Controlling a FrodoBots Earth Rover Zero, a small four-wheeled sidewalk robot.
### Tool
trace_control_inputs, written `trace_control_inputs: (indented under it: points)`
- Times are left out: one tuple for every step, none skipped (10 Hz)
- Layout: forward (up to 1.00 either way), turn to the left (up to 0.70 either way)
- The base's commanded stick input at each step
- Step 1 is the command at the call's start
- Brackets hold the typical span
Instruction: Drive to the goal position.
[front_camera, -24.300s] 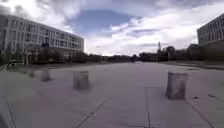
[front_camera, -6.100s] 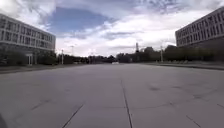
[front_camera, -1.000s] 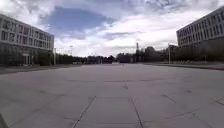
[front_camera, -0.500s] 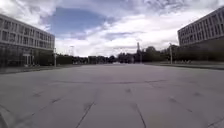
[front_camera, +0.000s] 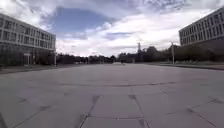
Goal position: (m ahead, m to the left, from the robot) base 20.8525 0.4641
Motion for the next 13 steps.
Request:
trace_control_inputs:
  points:
    - [0.70, 0.00]
    - [0.70, 0.00]
    - [0.70, 0.00]
    - [0.70, 0.00]
    - [0.70, 0.00]
    - [0.70, 0.00]
    - [0.70, 0.00]
    - [0.70, 0.00]
    - [0.70, 0.00]
    - [0.70, 0.00]
    - [0.70, 0.00]
    - [0.70, 0.00]
    - [0.70, 0.00]
